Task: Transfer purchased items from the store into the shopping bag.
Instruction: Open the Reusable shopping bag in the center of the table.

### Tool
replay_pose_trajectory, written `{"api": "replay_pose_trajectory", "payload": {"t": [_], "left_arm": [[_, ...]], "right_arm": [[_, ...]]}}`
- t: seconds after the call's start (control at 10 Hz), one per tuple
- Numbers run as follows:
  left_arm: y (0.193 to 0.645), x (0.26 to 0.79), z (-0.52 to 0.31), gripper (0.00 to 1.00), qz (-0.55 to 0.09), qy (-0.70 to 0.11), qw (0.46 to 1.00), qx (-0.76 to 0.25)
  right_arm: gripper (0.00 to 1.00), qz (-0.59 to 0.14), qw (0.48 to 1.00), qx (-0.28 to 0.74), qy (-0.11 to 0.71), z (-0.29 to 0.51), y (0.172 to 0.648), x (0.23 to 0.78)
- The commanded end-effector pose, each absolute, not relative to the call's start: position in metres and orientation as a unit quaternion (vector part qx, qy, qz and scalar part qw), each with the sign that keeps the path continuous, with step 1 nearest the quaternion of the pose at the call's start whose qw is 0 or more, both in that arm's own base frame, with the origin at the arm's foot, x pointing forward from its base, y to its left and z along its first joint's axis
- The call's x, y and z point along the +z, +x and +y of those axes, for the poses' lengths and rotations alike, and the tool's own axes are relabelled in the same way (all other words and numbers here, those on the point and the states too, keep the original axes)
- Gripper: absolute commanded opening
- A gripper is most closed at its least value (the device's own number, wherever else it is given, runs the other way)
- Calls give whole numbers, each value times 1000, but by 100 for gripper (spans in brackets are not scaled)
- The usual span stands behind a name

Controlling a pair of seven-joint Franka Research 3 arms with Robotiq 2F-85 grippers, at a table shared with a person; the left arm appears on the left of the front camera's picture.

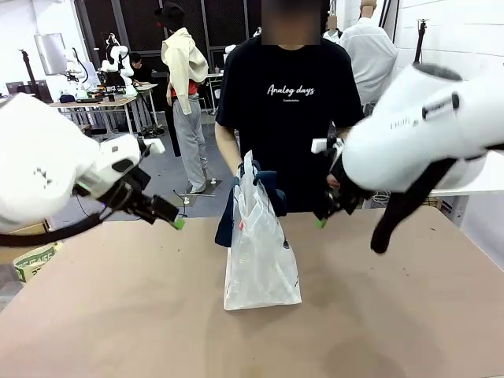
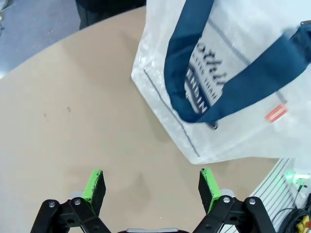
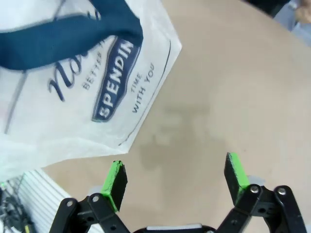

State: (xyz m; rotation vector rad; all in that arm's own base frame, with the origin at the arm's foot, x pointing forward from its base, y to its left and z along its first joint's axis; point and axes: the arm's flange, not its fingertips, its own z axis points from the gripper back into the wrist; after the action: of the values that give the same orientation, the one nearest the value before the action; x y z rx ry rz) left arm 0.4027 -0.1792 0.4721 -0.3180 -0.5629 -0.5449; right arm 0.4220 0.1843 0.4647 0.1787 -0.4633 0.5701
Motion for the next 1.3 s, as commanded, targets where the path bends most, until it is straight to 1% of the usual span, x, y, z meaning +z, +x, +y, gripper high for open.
{"api": "replay_pose_trajectory", "payload": {"t": [0.0,0.2,0.4,0.5,0.6,0.7,0.8,0.9,1.0,1.2], "left_arm": [[432,508,-185,100,-275,-168,917,-235],[459,538,-191,100,-262,-187,919,-228],[475,557,-207,100,-265,-196,910,-250],[478,555,-204,100,-273,-173,904,-282],[465,554,-200,100,-271,-188,914,-238],[465,554,-200,100,-271,-188,914,-238],[474,557,-210,100,-271,-180,911,-253],[477,553,-224,100,-259,-205,915,-233],[476,560,-238,100,-255,-214,916,-226],[481,564,-263,100,-219,-235,928,-188]], "right_arm": [[100,-216,939,256,76,208,450,513],[100,-220,944,235,72,227,480,558],[100,-223,949,216,54,244,506,575],[100,-238,945,218,48,237,509,574],[100,-234,941,232,74,233,488,578],[100,-234,941,232,74,233,488,578],[100,-237,942,227,65,237,504,579],[100,-232,945,211,90,243,506,566],[100,-218,952,195,96,254,509,568],[100,-195,955,188,123,267,517,569]]}}
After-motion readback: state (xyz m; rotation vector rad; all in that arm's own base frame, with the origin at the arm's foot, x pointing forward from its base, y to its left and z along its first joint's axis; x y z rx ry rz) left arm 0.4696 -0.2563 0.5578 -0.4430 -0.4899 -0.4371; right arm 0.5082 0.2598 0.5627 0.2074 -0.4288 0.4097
